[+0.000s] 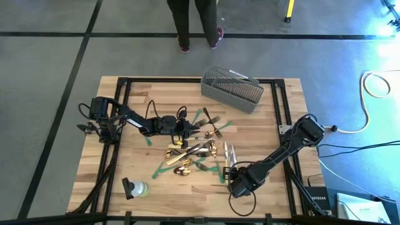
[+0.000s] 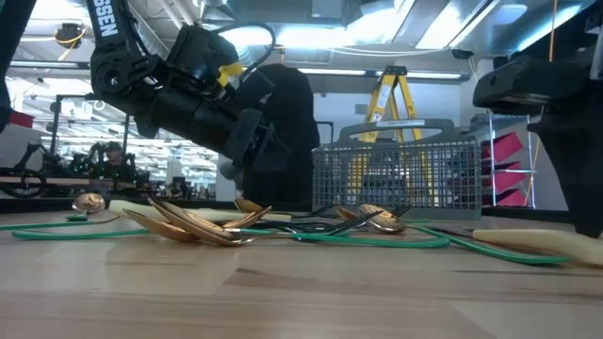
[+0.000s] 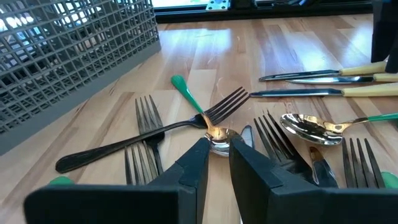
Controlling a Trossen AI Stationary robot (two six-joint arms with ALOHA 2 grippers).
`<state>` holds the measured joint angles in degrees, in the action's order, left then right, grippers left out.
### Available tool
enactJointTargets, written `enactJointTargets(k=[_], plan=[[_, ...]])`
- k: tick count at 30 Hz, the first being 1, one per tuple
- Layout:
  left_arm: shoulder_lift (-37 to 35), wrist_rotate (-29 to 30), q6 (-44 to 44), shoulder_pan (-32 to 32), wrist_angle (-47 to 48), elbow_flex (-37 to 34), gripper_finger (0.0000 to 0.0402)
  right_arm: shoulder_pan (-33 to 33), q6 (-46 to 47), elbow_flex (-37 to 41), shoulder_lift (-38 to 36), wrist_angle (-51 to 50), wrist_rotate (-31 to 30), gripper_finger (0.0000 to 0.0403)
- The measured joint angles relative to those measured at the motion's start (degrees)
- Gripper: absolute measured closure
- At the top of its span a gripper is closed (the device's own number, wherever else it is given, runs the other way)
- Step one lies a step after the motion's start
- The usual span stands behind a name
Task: Sort silverware
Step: Put the yellow knife into the gray organizer
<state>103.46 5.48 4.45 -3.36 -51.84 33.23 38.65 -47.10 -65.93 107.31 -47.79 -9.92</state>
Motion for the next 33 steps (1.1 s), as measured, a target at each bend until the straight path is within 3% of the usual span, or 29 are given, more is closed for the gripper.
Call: enactJointTargets(k=[8, 18, 23, 33], plan=[[0.0, 0.1, 0.0, 0.0, 0.3, 0.0, 0.0353, 0.0, -2.1, -0.3, 0.1, -0.5, -2.7, 0.0269], [0.0, 0.1, 0.0, 0.0, 0.3, 0.0, 0.0353, -0.1, 2.2, -7.2, 0.1, -3.0, -2.7, 0.0269], [0.0, 0.1, 0.0, 0.0, 0.3, 0.0, 0.0353, 0.0, 4.0, -7.4, 0.1, -8.1, -2.2, 0.0269], [0.0, 0.2, 0.0, 0.0, 0.2, 0.0, 0.0353, -0.4, 0.5, -7.5, 0.9, -5.8, -1.3, 0.0269]])
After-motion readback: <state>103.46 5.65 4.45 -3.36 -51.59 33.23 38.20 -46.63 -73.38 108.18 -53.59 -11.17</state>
